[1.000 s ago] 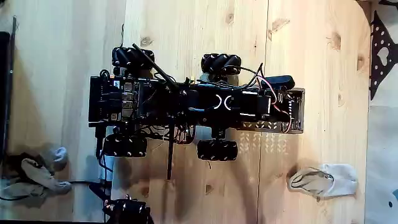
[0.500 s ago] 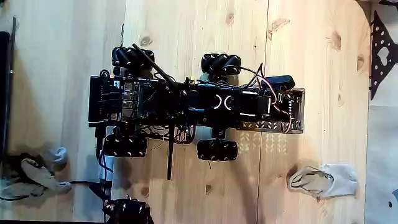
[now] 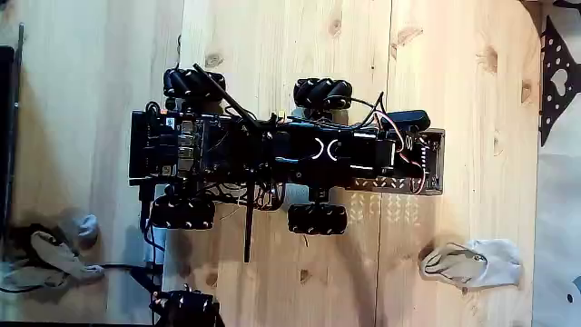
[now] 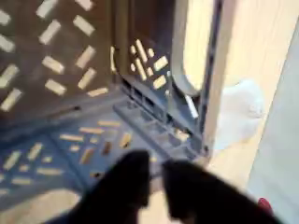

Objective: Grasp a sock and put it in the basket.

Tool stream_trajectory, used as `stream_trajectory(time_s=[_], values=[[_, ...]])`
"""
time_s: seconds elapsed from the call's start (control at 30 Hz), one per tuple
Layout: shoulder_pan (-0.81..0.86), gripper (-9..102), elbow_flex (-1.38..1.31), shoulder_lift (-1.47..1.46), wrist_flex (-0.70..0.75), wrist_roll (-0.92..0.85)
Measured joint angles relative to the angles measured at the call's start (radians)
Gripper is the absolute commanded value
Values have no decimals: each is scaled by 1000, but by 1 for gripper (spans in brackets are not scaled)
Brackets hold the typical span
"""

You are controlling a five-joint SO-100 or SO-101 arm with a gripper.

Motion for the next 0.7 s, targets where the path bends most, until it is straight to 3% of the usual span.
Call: stream_trajectory(time_s=[0.6,0.7], values=[[-66,0,0,0,0,3],[34,0,0,0,0,106]])
